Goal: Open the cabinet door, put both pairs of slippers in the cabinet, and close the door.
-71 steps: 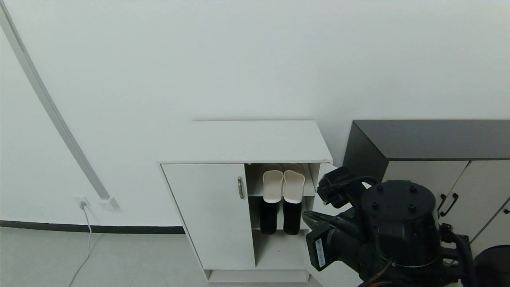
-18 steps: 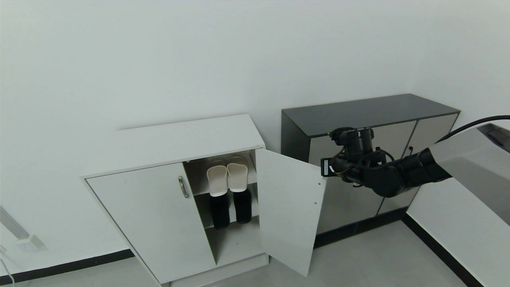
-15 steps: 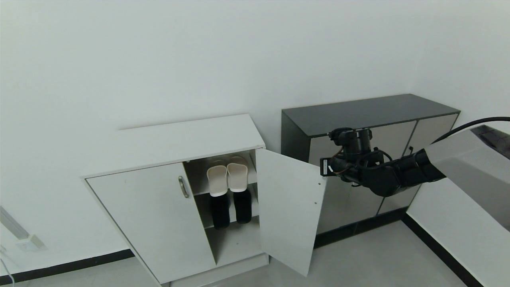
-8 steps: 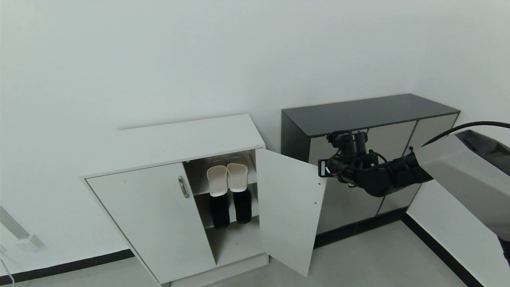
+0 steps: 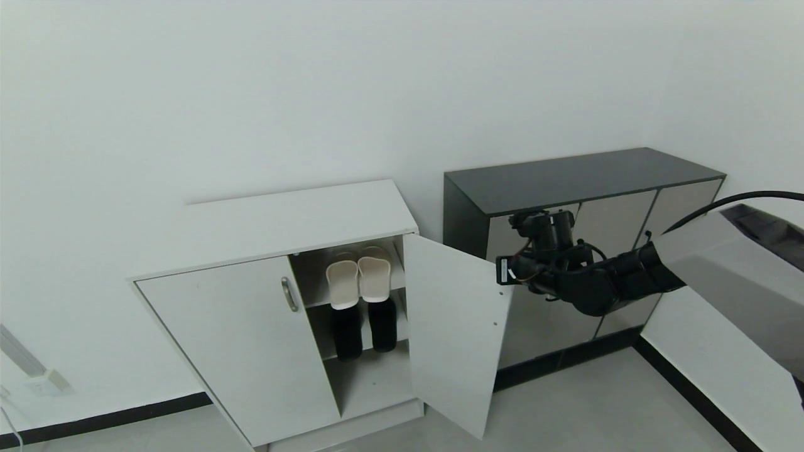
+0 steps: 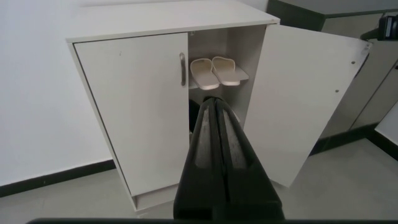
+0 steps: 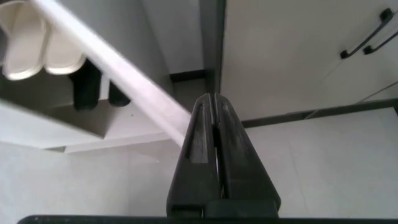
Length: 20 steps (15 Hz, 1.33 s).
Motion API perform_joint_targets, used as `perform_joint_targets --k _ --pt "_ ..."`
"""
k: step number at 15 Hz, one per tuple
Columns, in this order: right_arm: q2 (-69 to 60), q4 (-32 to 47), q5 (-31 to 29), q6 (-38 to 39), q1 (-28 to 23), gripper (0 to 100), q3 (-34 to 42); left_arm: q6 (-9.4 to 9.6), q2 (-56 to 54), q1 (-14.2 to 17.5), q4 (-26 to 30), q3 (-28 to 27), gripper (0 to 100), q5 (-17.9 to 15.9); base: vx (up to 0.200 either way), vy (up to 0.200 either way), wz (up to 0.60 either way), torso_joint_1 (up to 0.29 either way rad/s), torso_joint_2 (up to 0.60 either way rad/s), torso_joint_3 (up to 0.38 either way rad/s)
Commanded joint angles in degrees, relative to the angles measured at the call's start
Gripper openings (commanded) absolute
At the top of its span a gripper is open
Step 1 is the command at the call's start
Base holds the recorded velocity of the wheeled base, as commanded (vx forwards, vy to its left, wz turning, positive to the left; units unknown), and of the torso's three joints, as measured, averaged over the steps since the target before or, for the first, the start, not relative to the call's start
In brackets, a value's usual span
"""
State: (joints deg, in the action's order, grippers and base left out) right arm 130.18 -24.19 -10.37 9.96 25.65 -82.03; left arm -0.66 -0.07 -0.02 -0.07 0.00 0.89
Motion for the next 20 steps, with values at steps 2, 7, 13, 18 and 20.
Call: perform_joint_targets --k 2,7,13,18,20 --pt "-6.3 -0.2 0.0 0.2 5.8 0 7.6 -0.04 0.1 -0.1 0.0 0.0 0 0.1 0.000 0.000 0.00 0.000 0.00 0.000" --pt "-10.4 -8.0 0.0 -0.7 11.0 0 15.4 -0.04 0.1 -0.1 0.0 0.0 0 0.1 0.000 0.000 0.00 0.000 0.00 0.000" --pt "-11.0 -8.7 0.2 -4.3 11.3 0 17.6 -0.04 0.1 0.0 0.0 0.0 0 0.1 0.000 0.000 0.00 0.000 0.00 0.000" --pt "-10.9 -8.7 0.2 -4.2 12.1 0 17.9 -0.04 0.1 -0.1 0.0 0.0 0 0.1 0.000 0.000 0.36 0.000 0.00 0.000" --pt "-10.9 -8.8 0.3 -4.2 12.3 0 18.2 -0.04 0.1 -0.1 0.0 0.0 0 0.1 0.000 0.000 0.60 0.007 0.00 0.000"
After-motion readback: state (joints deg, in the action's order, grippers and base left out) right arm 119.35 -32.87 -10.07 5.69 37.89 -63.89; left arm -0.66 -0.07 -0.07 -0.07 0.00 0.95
